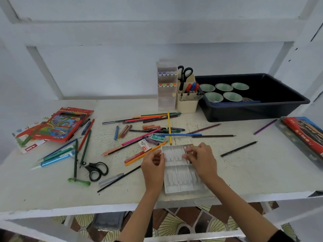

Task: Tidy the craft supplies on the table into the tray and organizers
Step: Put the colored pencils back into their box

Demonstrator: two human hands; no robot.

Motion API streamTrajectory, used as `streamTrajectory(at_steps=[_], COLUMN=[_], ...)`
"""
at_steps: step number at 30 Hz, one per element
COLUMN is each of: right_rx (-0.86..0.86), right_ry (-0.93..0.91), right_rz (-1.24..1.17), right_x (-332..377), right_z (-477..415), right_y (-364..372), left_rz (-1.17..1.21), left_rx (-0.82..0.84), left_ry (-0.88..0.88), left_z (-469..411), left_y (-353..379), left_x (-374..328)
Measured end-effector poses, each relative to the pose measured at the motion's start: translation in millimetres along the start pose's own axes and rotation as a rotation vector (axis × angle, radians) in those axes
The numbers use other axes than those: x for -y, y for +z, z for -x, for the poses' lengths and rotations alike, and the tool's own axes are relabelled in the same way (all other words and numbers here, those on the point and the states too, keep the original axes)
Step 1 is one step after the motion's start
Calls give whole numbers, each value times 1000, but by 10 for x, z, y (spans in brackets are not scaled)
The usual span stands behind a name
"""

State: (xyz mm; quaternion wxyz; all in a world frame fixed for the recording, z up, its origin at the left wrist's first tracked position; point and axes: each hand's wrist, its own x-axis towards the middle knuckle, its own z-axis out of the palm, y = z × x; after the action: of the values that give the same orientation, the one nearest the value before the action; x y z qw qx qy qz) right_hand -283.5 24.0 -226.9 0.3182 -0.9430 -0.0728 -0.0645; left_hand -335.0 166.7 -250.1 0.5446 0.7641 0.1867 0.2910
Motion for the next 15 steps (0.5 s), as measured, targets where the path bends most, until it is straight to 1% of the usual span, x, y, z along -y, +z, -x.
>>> streamTrajectory(at_steps=[3, 6, 10, 13, 15], right_rx=[92, 190, 156, 245, 301], right_ry=[6, -98, -265, -325, -343], right_rz=[-17, 37, -46, -105, -103], right_x=[-41, 42, 413, 739, 862], right_z=[-78, -183, -402, -607, -716], right_y=[-50, -103, -6, 145, 252], left_rz=[-11, -2, 30, 73, 77], left_rx=[-4, -63, -118, -91, -36], left_ry=[7, -15, -87, -123, -126], left_z=[3, 6, 1, -30, -58], left_y=[3, -14, -39, -71, -118], left_x=[-2, 34, 31, 3, 4])
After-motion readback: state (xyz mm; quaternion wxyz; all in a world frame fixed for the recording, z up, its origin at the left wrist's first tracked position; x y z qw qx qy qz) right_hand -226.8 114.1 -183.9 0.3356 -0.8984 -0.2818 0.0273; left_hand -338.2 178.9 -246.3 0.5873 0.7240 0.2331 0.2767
